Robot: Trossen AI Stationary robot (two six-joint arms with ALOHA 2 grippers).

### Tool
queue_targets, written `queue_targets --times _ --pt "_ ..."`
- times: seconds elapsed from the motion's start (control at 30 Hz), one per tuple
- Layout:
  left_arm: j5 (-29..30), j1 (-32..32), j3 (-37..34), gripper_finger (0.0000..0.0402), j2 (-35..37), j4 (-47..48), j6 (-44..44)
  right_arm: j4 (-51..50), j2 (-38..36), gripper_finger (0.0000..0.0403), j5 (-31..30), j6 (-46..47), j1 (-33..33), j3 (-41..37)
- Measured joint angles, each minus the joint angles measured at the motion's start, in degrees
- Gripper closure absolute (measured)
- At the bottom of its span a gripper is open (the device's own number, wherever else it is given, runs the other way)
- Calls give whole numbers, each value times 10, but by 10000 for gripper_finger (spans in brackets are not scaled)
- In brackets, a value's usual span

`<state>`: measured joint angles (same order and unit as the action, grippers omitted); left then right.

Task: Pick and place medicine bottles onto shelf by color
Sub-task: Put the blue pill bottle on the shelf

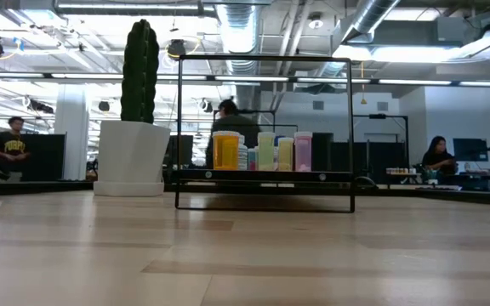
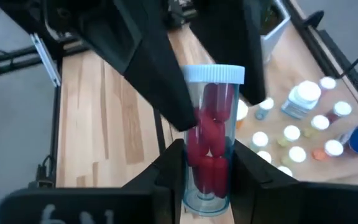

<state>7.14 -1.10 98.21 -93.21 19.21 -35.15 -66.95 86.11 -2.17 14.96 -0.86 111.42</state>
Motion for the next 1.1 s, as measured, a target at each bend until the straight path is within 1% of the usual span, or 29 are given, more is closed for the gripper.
queue_targets --times 0.07,0.17,0.33,0.4,0.5,0.57,0.67,0.83,1.1 --pt "33 3 0 182 0 -32 21 -3 -9 302 -1 0 3 -1" --pt "68 8 0 175 0 -71 49 2 -17 302 -19 0 3 0" --pt "106 15 0 173 0 -124 71 19 -40 301 -68 2 7 -1" --pt "141 19 0 173 0 -126 72 51 -46 301 -88 2 10 0" --pt "213 24 0 173 0 -129 81 86 -58 301 -98 2 14 0" --pt "239 26 0 173 0 -140 91 114 -64 301 -99 2 14 0" --pt "235 27 0 173 0 -182 113 149 -63 301 -100 -1 11 0" --pt "225 30 0 173 -2 -229 145 177 -58 301 -103 -19 8 1" --pt "228 38 0 173 -2 -244 156 201 -54 301 -100 -35 8 0"
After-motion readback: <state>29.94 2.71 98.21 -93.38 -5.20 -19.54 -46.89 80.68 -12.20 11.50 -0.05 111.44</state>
